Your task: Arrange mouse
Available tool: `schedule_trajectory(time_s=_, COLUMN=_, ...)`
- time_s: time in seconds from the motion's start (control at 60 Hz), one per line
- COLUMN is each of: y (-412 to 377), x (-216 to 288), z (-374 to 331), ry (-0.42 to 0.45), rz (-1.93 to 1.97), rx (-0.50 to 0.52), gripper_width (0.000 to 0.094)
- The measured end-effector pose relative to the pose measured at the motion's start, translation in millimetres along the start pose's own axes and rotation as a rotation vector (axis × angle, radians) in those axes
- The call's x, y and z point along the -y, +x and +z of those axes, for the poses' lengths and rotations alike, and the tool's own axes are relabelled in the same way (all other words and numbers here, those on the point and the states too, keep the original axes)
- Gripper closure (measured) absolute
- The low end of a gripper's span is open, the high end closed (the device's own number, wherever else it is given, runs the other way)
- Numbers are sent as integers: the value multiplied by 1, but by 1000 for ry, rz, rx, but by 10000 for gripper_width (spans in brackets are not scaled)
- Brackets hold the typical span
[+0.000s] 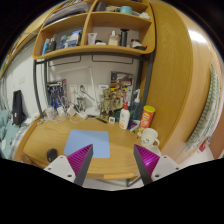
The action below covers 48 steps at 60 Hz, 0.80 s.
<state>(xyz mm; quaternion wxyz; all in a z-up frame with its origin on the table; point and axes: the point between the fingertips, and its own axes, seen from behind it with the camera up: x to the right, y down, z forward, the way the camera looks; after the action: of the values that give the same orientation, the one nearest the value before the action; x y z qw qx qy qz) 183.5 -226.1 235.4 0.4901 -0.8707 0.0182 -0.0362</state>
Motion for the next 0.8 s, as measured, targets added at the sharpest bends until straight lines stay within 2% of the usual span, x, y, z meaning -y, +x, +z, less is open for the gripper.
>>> schedule_trajectory(time_s=0.15, y=-40, x=-24, z=7, ry=-9, rz=-52, rx=30, gripper_width=108)
schedule_trajectory(time_s=0.2, y=-82, x=-50, z=26, ry=-9, rz=-59, rx=54, gripper_width=110)
schedule_trajectory(time_s=0.383, y=-201, x=-112, z=52, ry=-63, rz=-101, rx=194, gripper_width=98)
schedule_trajectory(time_s=0.567, y=-299, x=-141, z=85, ry=-80, rz=-84, rx=300, gripper_width=99)
schedule_trajectory(time_s=0.8, y=-352, x=-160, z=140, ry=-132, rz=-102, rx=293, gripper_width=102)
